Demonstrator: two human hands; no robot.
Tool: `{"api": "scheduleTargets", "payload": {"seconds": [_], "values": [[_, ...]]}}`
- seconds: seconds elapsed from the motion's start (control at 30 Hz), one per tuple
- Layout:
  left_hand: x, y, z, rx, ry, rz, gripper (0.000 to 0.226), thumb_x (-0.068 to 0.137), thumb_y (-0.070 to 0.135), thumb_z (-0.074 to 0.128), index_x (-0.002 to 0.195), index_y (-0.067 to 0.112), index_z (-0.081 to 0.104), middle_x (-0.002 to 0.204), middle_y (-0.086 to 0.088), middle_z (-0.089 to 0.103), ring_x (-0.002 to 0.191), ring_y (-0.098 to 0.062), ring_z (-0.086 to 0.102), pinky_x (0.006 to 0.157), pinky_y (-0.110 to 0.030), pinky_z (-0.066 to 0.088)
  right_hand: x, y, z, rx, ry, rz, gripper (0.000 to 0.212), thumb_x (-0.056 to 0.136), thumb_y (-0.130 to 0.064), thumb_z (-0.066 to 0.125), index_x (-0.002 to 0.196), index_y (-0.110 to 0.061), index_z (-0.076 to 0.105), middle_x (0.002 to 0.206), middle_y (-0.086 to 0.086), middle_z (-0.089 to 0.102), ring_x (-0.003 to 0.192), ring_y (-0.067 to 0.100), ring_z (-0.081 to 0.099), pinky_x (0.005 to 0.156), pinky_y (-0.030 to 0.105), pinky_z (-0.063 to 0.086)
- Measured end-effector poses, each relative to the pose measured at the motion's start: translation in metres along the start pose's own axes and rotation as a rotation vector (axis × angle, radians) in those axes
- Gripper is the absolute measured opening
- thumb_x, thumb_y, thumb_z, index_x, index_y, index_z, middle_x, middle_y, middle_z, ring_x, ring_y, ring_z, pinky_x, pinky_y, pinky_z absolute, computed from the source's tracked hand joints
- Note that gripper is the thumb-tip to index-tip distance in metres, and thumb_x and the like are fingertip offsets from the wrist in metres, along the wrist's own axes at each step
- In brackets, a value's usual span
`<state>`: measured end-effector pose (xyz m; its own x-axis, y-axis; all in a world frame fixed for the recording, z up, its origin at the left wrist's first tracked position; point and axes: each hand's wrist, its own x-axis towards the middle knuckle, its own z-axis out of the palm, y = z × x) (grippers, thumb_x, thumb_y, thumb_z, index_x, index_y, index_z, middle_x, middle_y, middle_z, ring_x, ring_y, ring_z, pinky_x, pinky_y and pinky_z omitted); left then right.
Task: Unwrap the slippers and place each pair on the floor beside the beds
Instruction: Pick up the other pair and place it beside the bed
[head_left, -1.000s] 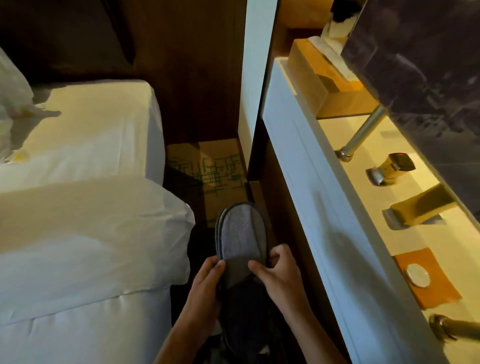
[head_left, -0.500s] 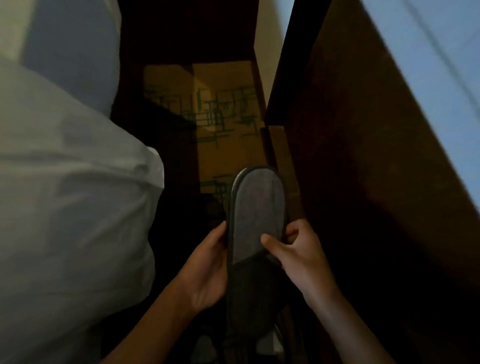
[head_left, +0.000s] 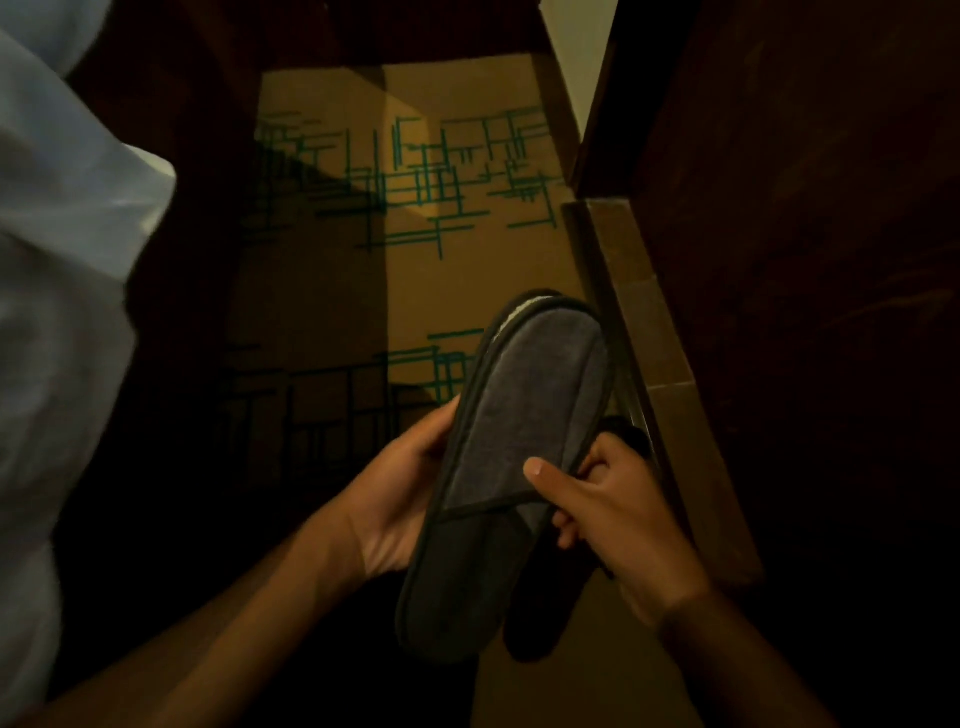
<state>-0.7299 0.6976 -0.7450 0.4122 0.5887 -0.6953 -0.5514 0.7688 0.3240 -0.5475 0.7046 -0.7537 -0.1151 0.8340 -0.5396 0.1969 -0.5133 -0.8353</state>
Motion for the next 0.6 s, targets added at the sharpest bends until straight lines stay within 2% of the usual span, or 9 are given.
{"api": "scheduleTargets", "payload": {"seconds": [0.13,0.2,0.27,0.37,0.43,0.5,0.6], "values": [[0.027,0.004,-0.021,0.079,-0.218,-0.044,0.055,0.074,0.040,0.080,0.113,0.001,0.074,0.117,-0.020,0.073,0.105,-0.028,0.072,0.098,-0.039,0.054,0.020,0.025,-0.006,0.047,-0.044,-0.089,0.024,0.082,-0.023,0.073,0.099,-0.012,0.060,0.075,0.007,0.069,0.051,0.014,0.057,0.048,0.026,0.048],[0.036,0.006,-0.029,0.121,-0.303,-0.088,0.056,0.076,0.037,0.079,0.117,0.000,0.072,0.118,-0.021,0.072,0.108,-0.028,0.070,0.099,-0.038,0.053,0.025,0.036,-0.008,0.124,-0.061,-0.119,0.027,0.077,-0.024,0.074,0.098,-0.012,0.062,0.075,0.007,0.070,0.050,0.016,0.054,0.046,0.027,0.046],[0.041,0.007,-0.032,0.149,-0.321,-0.074,0.048,0.077,0.033,0.077,0.114,0.003,0.073,0.114,-0.019,0.073,0.103,-0.027,0.072,0.093,-0.037,0.057,0.026,0.044,-0.007,0.232,-0.081,-0.140,0.033,0.071,-0.027,0.074,0.098,-0.011,0.064,0.074,0.006,0.071,0.047,0.018,0.051,0.042,0.026,0.043],[0.048,0.011,-0.035,0.246,-0.152,0.081,0.025,0.081,0.017,0.070,0.103,0.007,0.076,0.103,-0.015,0.074,0.083,-0.021,0.074,0.076,-0.032,0.061,0.020,0.054,-0.003,0.386,-0.074,-0.132,0.055,0.059,-0.045,0.085,0.097,-0.009,0.066,0.075,0.007,0.069,0.049,0.016,0.051,0.038,0.024,0.040],[0.055,0.016,-0.038,0.320,-0.061,0.144,0.034,0.078,0.012,0.072,0.111,0.005,0.068,0.109,-0.019,0.064,0.082,-0.019,0.065,0.074,-0.029,0.053,0.015,0.060,-0.002,0.488,-0.043,-0.096,0.064,0.054,-0.044,0.088,0.100,-0.006,0.065,0.078,0.010,0.067,0.051,0.014,0.055,0.038,0.023,0.041],[0.065,0.023,-0.044,0.387,0.030,0.158,0.044,0.074,0.008,0.072,0.117,0.005,0.062,0.109,-0.019,0.059,0.082,-0.019,0.057,0.073,-0.028,0.045,0.009,0.064,0.000,0.556,0.013,-0.042,0.046,0.065,-0.031,0.081,0.099,-0.005,0.064,0.081,0.011,0.069,0.053,0.015,0.058,0.038,0.023,0.042],[0.082,0.040,-0.055,0.513,0.155,0.200,0.029,0.086,-0.004,0.063,0.114,0.003,0.061,0.093,-0.014,0.066,0.072,-0.018,0.064,0.064,-0.023,0.056,0.007,0.079,0.008,0.601,0.115,0.070,0.018,0.076,-0.012,0.065,0.094,-0.009,0.062,0.076,0.010,0.067,0.053,0.016,0.057,0.036,0.024,0.041]]}}
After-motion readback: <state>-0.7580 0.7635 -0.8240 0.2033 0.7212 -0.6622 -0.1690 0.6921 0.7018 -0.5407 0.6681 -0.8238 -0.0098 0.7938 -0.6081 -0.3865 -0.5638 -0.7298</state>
